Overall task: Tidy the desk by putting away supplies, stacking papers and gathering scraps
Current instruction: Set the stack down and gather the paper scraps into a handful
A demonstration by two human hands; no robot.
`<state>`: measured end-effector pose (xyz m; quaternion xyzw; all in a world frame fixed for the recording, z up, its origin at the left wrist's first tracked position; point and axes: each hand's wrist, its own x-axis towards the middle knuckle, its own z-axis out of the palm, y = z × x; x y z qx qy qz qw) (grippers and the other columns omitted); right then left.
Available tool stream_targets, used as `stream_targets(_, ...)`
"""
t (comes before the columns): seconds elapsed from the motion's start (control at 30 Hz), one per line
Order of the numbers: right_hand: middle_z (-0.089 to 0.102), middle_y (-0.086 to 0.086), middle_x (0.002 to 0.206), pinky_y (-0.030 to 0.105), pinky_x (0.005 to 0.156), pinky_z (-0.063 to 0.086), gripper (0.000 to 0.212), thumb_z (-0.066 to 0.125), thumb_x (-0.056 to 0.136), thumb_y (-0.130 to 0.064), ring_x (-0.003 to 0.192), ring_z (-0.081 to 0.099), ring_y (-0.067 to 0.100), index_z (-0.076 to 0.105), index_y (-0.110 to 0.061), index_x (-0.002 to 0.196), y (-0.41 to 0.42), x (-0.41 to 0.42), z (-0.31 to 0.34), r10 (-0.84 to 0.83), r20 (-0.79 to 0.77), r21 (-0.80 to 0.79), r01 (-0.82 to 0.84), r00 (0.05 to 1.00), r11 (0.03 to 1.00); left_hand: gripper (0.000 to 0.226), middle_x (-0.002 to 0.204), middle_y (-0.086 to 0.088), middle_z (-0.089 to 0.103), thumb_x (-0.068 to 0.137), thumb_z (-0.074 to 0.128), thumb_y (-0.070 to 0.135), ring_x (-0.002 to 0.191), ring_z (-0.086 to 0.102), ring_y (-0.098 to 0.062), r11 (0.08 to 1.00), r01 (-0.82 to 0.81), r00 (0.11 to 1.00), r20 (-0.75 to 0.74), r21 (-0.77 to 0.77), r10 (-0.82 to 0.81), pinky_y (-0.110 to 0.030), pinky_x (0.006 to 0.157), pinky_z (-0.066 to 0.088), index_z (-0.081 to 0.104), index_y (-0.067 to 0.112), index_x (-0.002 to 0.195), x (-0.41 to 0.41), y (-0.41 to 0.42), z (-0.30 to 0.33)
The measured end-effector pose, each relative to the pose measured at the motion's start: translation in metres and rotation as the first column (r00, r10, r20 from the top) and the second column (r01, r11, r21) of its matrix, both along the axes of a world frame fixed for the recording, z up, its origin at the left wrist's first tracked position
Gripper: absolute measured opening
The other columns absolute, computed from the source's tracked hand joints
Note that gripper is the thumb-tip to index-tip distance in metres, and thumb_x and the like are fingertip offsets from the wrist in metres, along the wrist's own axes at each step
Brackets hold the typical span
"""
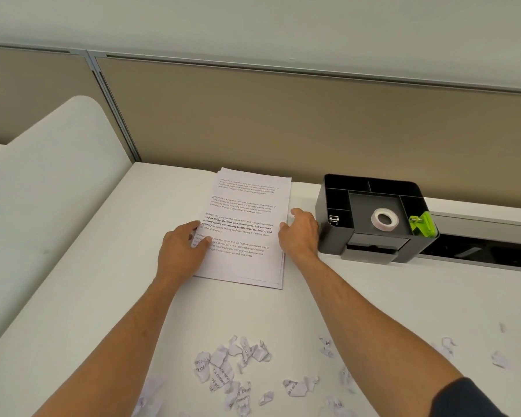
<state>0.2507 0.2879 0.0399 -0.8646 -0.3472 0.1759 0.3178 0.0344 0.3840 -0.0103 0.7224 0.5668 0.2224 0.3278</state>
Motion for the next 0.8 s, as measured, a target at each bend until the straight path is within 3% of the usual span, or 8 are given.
stream_targets(0.13, 0.059, 0.012, 0.123, 0.030, 0.088, 0.043, 0.030, 0.061, 0.093, -0.018, 0.119, 0.050, 0.029, 0.057, -0.005, 0.120, -0.001, -0.005, -0.006, 0.059, 0.027, -0.049, -0.058, 0.998, 0.997, 0.054, 0.126, -0.005, 0.062, 0.084, 0.072, 0.030, 0.118, 0.054, -0.027, 1.000, 0.023, 1.000, 0.005, 0.015, -0.023, -0.047, 0.101, 0.045, 0.056, 0.017, 0.134, -0.002, -0.002, 0.000)
stream_targets(0.27, 0.059, 0.012, 0.123, 0.030, 0.093, 0.041, 0.030, 0.062, 0.093, -0.015, 0.121, 0.047, 0.029, 0.057, -0.004, 0.120, -0.004, -0.008, -0.009, 0.122, 0.037, -0.065, -0.120, 0.992, 0.991, 0.052, 0.130, -0.006, 0.061, 0.083, 0.075, 0.028, 0.115, 0.056, -0.022, 0.997, 0.076, 0.995, 0.058, 0.012, -0.076, -0.034, 0.100, 0.044, 0.059, 0.014, 0.131, -0.004, -0.003, 0.004)
stream_targets(0.37, 0.056, 0.013, 0.129, 0.031, 0.099, 0.038, 0.036, 0.060, 0.094, -0.015, 0.125, 0.044, 0.030, 0.054, -0.003, 0.128, -0.006, -0.008, -0.008, 0.144, 0.011, -0.058, -0.143, 0.990, 0.988, 0.069, 0.136, -0.001, 0.055, 0.077, 0.079, 0.040, 0.121, 0.052, -0.018, 0.988, 0.151, 0.986, 0.072, -0.040, -0.148, -0.032, 0.102, 0.041, 0.053, 0.017, 0.137, -0.009, -0.004, 0.010)
stream_targets(0.47, 0.055, 0.012, 0.132, 0.032, 0.101, 0.038, 0.036, 0.055, 0.097, -0.019, 0.128, 0.044, 0.030, 0.052, -0.004, 0.131, -0.009, -0.006, -0.006, 0.147, -0.024, -0.020, -0.147, 0.989, 0.989, 0.098, 0.147, 0.008, 0.043, 0.061, 0.081, 0.064, 0.134, 0.040, -0.017, 0.955, 0.276, 0.961, 0.005, -0.110, -0.278, -0.042, 0.111, 0.037, 0.039, 0.033, 0.144, -0.023, -0.003, 0.013)
stream_targets(0.53, 0.050, 0.011, 0.140, 0.032, 0.106, 0.034, 0.045, 0.053, 0.099, -0.022, 0.134, 0.039, 0.028, 0.044, -0.006, 0.140, -0.016, -0.006, -0.003, 0.172, -0.059, -0.001, -0.172, 0.983, 0.985, 0.116, 0.156, 0.011, 0.028, 0.050, 0.076, 0.078, 0.143, 0.026, -0.016, 0.925, 0.352, 0.926, -0.090, -0.145, -0.367, -0.045, 0.116, 0.030, 0.026, 0.040, 0.149, -0.033, -0.002, 0.014)
stream_targets(0.63, 0.031, 0.004, 0.156, 0.035, 0.116, 0.023, 0.072, 0.061, 0.093, -0.040, 0.145, 0.024, 0.022, 0.028, -0.013, 0.151, -0.033, -0.005, -0.004, 0.320, -0.031, -0.051, -0.321, 0.947, 0.946, 0.123, 0.160, 0.015, 0.013, 0.045, 0.073, 0.080, 0.147, 0.011, -0.012, 0.874, 0.469, 0.856, -0.180, -0.128, -0.485, -0.036, 0.120, 0.016, 0.019, 0.044, 0.150, -0.042, -0.004, 0.012)
stream_targets(0.8, 0.000, -0.003, 0.164, 0.039, 0.122, 0.008, 0.101, 0.068, 0.078, -0.062, 0.151, -0.003, 0.017, 0.012, -0.029, 0.155, -0.052, -0.009, -0.011, 0.568, -0.030, -0.220, -0.560, 0.822, 0.799, 0.114, 0.160, 0.012, 0.015, 0.048, 0.068, 0.076, 0.146, 0.014, -0.014, 0.875, 0.479, 0.854, -0.191, -0.070, -0.483, -0.033, 0.117, 0.019, 0.029, 0.040, 0.148, -0.041, -0.005, 0.009)
